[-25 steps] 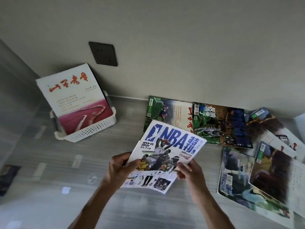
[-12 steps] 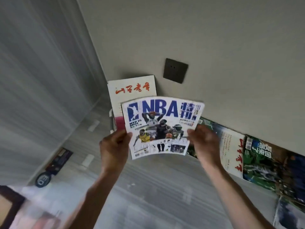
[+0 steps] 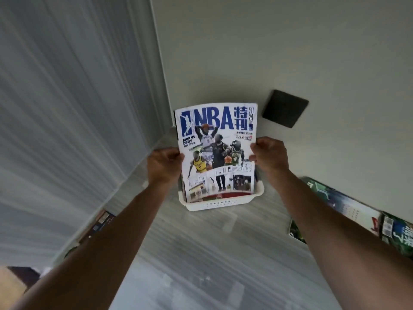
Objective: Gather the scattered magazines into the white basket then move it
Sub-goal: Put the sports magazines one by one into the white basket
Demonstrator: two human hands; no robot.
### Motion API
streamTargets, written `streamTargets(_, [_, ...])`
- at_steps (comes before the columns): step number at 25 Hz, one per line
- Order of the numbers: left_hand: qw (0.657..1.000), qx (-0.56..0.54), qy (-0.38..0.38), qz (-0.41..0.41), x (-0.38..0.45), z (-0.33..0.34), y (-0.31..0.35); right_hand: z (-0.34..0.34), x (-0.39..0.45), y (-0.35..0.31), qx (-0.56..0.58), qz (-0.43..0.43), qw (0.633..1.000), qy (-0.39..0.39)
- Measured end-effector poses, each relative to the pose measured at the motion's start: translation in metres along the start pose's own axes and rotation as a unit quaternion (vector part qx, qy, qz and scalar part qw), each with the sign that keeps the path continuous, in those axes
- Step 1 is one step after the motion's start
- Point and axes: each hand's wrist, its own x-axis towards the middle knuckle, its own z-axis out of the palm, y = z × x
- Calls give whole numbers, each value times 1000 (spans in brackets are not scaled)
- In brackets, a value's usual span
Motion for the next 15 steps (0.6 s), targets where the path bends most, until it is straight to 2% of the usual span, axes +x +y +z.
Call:
streamTargets(2, [997,62,-3,-47,-1,3,-21,5,-3,16,-7,12,1000,-2])
streamTargets(4, [978,167,-32,-119,-12,6,-44,5,-13,36,-106,-24,994,-32])
streamTargets(6, [972,138,-112,-151,-31,10,-63,3,-38,55,-276,-87,946,-144])
streamTargets(8, [979,71,-133,-135,-46,13,-70,1,-67,72,-347,-105,910,-202])
streamTargets(10, [981,82,-124,-122,-52,14,-71,-4,-95,88,-360,-123,906,-186])
streamTargets(12, [973,124,-157,-113,-57,7,-69,-12,-128,101,-347,-154,908,-174])
streamTargets(15, [931,266,-244,-61,-64,0,-68,-30,-155,115,-256,-145,949,-111])
